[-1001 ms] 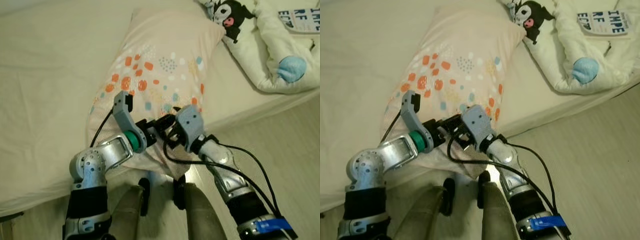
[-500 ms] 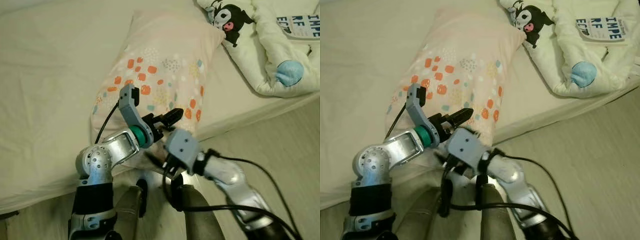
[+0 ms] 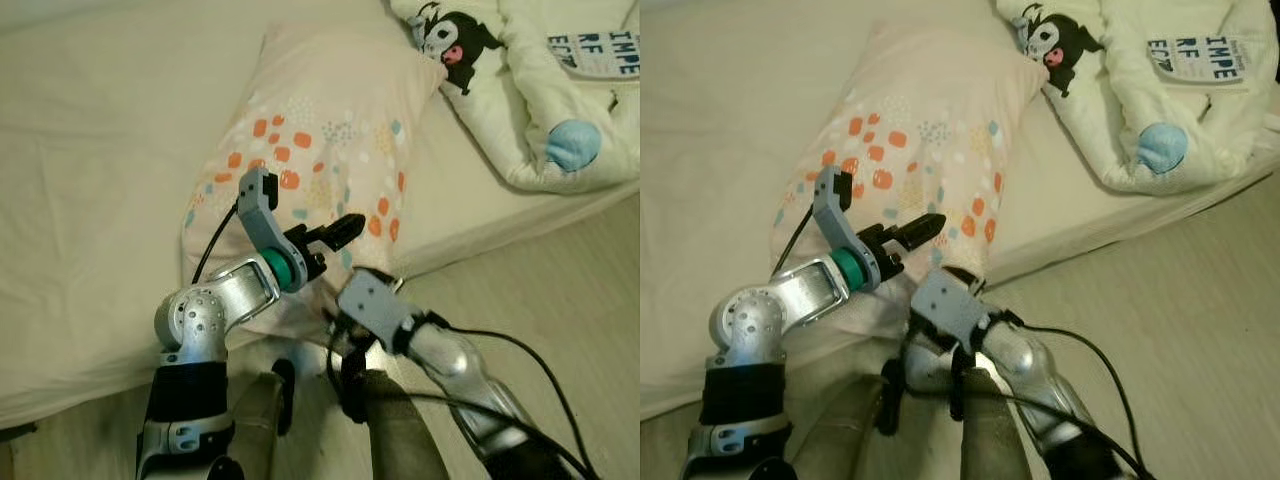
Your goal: Clean up the room
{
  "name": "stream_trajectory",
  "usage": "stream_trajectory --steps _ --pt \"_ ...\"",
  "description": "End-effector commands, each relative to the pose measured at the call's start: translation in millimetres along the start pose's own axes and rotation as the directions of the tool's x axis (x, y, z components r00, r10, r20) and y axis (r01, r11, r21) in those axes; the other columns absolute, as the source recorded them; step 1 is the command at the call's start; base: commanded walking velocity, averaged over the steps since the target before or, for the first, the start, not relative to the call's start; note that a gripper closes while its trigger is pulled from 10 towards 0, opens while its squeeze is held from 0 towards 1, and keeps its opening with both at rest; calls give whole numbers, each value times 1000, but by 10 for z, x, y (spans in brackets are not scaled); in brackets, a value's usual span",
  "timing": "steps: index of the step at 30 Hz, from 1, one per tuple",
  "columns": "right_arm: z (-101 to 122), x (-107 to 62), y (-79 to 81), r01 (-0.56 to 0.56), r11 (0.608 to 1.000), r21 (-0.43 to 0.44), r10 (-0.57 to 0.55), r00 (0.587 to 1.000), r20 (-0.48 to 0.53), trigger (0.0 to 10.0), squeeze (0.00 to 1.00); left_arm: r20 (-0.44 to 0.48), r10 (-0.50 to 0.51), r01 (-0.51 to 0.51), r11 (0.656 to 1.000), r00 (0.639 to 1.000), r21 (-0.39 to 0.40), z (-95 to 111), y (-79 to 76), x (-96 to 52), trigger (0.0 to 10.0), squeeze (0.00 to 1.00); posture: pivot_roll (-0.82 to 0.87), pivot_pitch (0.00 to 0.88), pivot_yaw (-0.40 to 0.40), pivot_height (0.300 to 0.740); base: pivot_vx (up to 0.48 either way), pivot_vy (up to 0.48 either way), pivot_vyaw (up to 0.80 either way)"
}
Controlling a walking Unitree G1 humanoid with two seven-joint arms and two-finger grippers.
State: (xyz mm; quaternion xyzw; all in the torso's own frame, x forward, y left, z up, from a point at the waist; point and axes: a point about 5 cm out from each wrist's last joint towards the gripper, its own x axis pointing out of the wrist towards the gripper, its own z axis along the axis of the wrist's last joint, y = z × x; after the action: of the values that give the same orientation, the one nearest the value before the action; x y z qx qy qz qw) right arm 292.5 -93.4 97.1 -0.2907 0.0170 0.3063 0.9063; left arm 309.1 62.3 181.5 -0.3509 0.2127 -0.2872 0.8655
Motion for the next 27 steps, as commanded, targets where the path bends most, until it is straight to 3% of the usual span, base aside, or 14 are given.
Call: stream_trajectory --steps 1,10,11,12,13,19,27 --pt "-146 -18 63 16 1000 4 -16 999 -45 10000 0 -7 -47 47 999 999 -9 -18 -110 32 10000 0 -21 333 81 740 0 0 0" --pt "-286 203 -160 238 965 -108 -249 964 -95 10000 0 9 -70 70 997 998 -17 10 -157 14 10000 0 -10 324 79 740 0 0 0" --pt "-294 205 -258 290 948 -130 -304 947 -101 3647 0 13 -71 72 997 997 -17 14 -162 0 10000 0 -10 321 76 740 0 0 0" --pt "-294 205 -258 290 948 -130 -304 947 -101 3647 0 13 -71 72 997 997 -17 14 -162 0 10000 0 -10 321 76 740 0 0 0" --pt "-294 204 -340 332 935 -126 -345 934 -97 0 0 16 -71 71 997 997 -18 17 -158 -12 10000 0 -13 319 74 740 0 0 0" --pt "-247 164 -603 441 888 -126 -449 893 -36 0 0 19 -49 49 999 999 -20 12 -95 -65 10000 0 -20 306 73 740 0 0 0" --pt "-204 106 -833 554 827 -89 -556 831 10 0 0 34 -38 38 999 999 -16 56 -67 -110 10000 0 -19 291 71 740 0 0 0"
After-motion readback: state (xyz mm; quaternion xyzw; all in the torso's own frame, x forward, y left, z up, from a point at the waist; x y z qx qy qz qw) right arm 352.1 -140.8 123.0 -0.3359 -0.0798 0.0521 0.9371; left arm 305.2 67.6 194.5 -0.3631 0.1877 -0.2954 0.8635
